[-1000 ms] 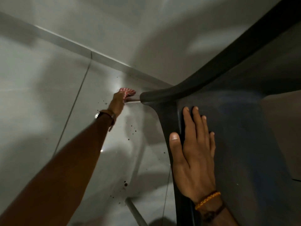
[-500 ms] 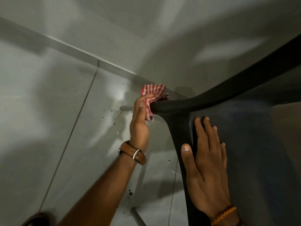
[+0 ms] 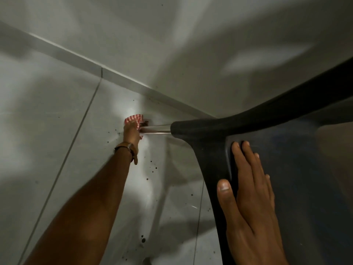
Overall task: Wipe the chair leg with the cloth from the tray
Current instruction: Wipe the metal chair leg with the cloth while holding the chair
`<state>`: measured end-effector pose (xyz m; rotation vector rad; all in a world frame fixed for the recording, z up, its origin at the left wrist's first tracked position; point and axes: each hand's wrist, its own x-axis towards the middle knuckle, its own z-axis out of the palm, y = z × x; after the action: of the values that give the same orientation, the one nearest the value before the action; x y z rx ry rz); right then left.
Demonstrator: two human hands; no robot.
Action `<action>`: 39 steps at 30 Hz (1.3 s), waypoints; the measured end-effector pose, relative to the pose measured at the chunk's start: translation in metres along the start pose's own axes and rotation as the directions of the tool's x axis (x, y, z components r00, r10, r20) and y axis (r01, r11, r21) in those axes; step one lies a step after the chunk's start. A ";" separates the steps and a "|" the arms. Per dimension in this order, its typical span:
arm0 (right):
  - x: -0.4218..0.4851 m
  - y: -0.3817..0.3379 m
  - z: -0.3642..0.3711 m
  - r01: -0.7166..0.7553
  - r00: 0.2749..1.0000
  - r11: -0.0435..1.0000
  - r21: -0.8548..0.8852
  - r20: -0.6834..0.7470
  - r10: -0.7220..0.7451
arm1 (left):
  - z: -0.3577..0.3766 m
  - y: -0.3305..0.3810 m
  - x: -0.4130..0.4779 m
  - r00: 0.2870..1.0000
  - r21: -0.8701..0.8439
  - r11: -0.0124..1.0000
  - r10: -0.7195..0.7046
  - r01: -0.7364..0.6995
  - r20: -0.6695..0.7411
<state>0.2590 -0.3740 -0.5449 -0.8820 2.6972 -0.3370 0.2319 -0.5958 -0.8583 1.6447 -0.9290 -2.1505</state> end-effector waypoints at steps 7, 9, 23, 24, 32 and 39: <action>-0.001 -0.004 -0.002 -0.012 1.000 1.000 -0.013 0.017 0.013 | 0.020 0.035 -0.176 0.989 -0.428 0.901 0.118 -0.071 0.084; 0.000 -0.003 -0.002 -0.015 1.000 1.000 -0.023 0.018 0.015 | 0.024 0.036 -0.210 0.963 -0.470 0.867 0.245 -0.165 0.115; -0.005 0.004 0.004 0.037 0.997 0.998 0.054 -0.073 -0.033 | -0.006 -0.018 0.041 0.993 -0.076 0.990 -0.118 0.116 -0.022; -0.004 0.004 0.004 0.037 0.997 0.998 0.054 -0.072 -0.033 | -0.005 -0.016 0.034 0.994 -0.030 0.994 -0.103 0.102 -0.030; -0.002 0.003 0.003 0.018 0.999 1.000 0.012 -0.045 -0.018 | 0.025 0.039 -0.169 0.981 -0.259 0.952 0.186 -0.165 0.059; -0.002 0.002 0.004 0.010 0.999 1.000 0.015 -0.049 -0.009 | 0.026 0.023 -0.183 0.937 -0.290 0.909 0.337 -0.299 0.091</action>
<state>0.2608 -0.3710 -0.5486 -0.8942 2.7320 -0.3860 0.2615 -0.4999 -0.7016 1.1372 -0.8273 -2.0738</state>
